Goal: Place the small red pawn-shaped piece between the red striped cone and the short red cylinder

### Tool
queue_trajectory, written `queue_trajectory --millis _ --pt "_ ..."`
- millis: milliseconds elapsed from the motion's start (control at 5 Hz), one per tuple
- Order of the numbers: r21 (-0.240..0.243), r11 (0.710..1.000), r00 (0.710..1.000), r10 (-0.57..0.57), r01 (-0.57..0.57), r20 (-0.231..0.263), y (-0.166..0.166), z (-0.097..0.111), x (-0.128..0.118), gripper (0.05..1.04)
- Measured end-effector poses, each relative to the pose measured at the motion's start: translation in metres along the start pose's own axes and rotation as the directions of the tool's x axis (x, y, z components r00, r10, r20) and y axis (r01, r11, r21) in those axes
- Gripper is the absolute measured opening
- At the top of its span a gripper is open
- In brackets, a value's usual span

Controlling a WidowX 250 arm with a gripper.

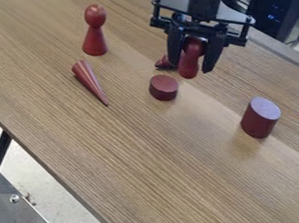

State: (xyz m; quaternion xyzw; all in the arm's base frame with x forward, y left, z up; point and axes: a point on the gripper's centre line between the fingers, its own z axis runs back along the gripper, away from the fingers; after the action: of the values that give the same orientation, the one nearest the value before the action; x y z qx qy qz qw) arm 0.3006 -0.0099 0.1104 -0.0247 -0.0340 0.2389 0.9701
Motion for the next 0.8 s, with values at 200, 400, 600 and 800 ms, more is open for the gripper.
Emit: queue_trajectory --millis 200,400,600,800 --pt "0.009 0.999 0.999 0.040 -0.040 -0.019 0.012 -0.009 0.014 0.531" --pt "-0.023 0.993 0.993 0.115 -0.116 -0.016 0.029 -0.012 0.024 0.531" --pt "-0.029 0.982 0.982 0.184 -0.185 -0.031 0.045 -0.017 0.022 0.531" --pt "-0.010 0.967 0.966 0.256 -0.256 -0.017 0.056 -0.014 0.020 0.531"
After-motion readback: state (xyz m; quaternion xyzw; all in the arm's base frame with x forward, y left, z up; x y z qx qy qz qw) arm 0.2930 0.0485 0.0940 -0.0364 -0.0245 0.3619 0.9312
